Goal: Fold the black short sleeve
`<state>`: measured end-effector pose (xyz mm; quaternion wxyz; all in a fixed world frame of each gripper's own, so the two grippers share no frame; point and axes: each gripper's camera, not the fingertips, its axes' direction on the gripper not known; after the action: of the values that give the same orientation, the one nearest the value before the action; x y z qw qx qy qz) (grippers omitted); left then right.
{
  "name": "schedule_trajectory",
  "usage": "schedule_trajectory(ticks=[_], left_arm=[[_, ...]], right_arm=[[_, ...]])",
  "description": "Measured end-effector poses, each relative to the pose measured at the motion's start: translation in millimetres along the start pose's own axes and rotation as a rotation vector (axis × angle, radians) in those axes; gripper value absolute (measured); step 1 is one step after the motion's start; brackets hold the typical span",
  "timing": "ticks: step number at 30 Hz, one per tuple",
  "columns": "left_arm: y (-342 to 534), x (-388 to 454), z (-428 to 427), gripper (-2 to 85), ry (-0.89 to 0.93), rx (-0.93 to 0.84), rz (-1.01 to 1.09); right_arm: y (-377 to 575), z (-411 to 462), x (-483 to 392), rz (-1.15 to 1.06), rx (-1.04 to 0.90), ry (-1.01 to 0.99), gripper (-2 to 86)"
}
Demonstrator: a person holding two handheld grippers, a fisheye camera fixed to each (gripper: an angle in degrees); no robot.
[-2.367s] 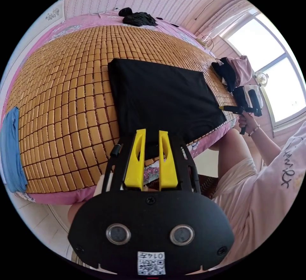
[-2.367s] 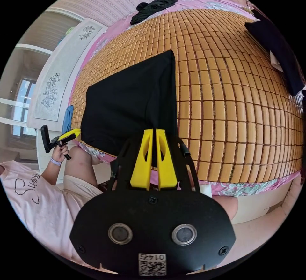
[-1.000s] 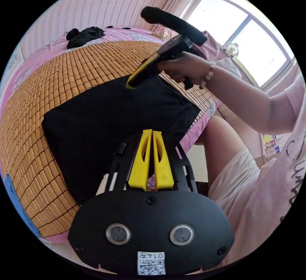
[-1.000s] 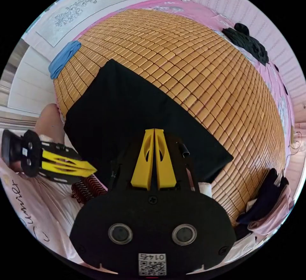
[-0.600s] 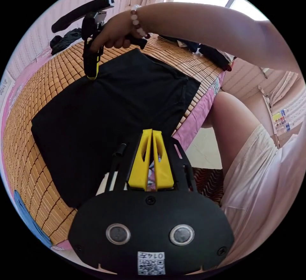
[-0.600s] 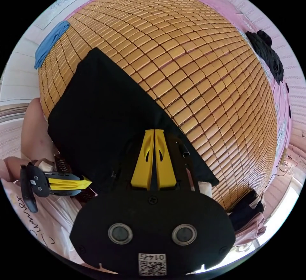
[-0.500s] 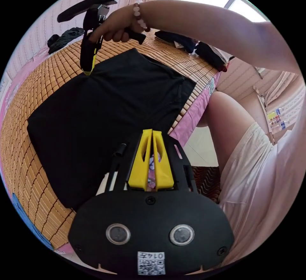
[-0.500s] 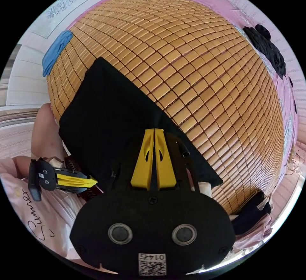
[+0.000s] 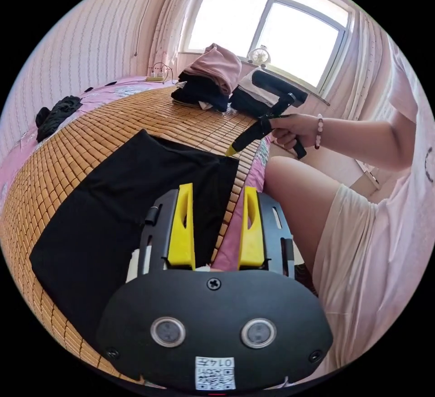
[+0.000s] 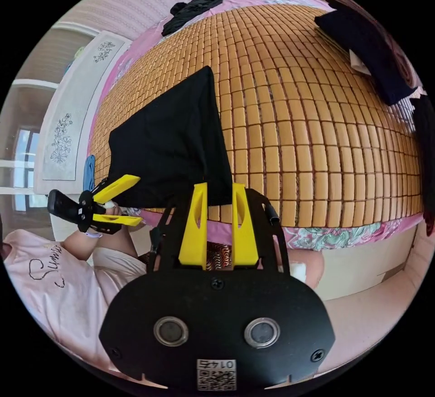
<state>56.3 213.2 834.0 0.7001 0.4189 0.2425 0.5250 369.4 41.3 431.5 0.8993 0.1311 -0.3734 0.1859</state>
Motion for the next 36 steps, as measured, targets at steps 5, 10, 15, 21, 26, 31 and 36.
schedule_trajectory(ticks=[5,10,15,21,26,31,36], left_arm=[[-25.1,14.8,37.8,18.1,0.0,-0.051,0.05],[-41.5,23.1,72.5,19.5,0.007,-0.115,0.085],[-50.8,21.3,97.6,19.3,0.022,-0.2,0.053],[-53.8,20.5,101.5,18.3,0.01,-0.212,0.056],[-57.7,21.6,90.3,6.5,-0.064,-0.176,0.044],[-49.4,22.7,62.0,2.2,0.074,-0.162,0.04],[-18.0,50.4,7.5,1.9,0.246,-0.143,0.201]], right_arm=[[7.5,-12.6,13.4,-0.038,-0.016,0.045,2.6],[12.0,-50.3,27.9,-0.075,0.06,-0.156,1.0],[12.8,-55.8,58.0,-0.023,0.023,-0.012,4.9],[14.1,-70.3,72.5,-0.061,0.043,-0.152,2.7],[19.8,-106.2,74.3,-0.153,0.107,-0.486,3.1],[29.7,-98.0,133.8,0.09,0.196,-0.5,11.8],[30.8,-67.3,165.1,0.242,0.248,-0.704,11.8]])
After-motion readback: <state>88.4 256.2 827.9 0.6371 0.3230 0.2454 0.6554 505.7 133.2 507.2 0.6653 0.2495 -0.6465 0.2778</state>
